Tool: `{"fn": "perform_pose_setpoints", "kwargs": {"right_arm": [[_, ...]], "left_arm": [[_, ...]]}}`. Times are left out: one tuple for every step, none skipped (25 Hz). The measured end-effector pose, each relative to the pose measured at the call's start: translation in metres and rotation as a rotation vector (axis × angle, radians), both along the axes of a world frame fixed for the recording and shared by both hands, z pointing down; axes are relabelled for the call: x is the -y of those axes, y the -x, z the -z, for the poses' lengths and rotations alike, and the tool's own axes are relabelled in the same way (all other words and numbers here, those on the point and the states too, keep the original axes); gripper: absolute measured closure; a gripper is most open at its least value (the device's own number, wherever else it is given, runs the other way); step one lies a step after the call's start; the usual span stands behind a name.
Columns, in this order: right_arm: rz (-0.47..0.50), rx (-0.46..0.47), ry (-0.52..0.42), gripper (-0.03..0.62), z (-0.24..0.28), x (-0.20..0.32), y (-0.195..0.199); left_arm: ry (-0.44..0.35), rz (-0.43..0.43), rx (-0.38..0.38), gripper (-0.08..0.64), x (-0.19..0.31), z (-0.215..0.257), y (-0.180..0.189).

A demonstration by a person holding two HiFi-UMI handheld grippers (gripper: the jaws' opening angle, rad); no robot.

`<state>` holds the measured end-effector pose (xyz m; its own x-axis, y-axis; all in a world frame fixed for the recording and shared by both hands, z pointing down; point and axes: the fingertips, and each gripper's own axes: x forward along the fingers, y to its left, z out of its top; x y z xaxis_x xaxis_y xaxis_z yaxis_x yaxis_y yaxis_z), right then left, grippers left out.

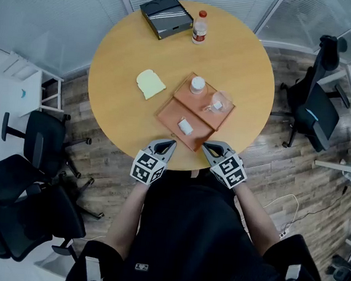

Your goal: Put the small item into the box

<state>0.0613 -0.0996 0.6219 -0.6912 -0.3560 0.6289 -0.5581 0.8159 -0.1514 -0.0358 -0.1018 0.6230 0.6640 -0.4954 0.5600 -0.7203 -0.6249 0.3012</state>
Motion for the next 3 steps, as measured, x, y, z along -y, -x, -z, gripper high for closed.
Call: {"fn": "perform_pose_setpoints", "kwargs": {"right_arm": [[-0.001, 0.000, 0.000, 0.588, -0.0002, 0.0006, -0.0001], [-0.002, 0.000, 0.001, 0.588, -0.0004, 0.0010, -0.0001], [-0.002, 0.001, 0.002, 0.588, -0.0007, 0.0014, -0.0001]], "left_arm": [[0.000, 0.000, 0.000, 0.554, 0.0006, -0.0001, -0.0001], [-0.001, -0.001, 0.000, 0.554, 0.0012, -0.0002, 0.0000], [-0.001, -0.001, 0.000, 0.554, 0.0017, -0.0003, 0.0001]]}}
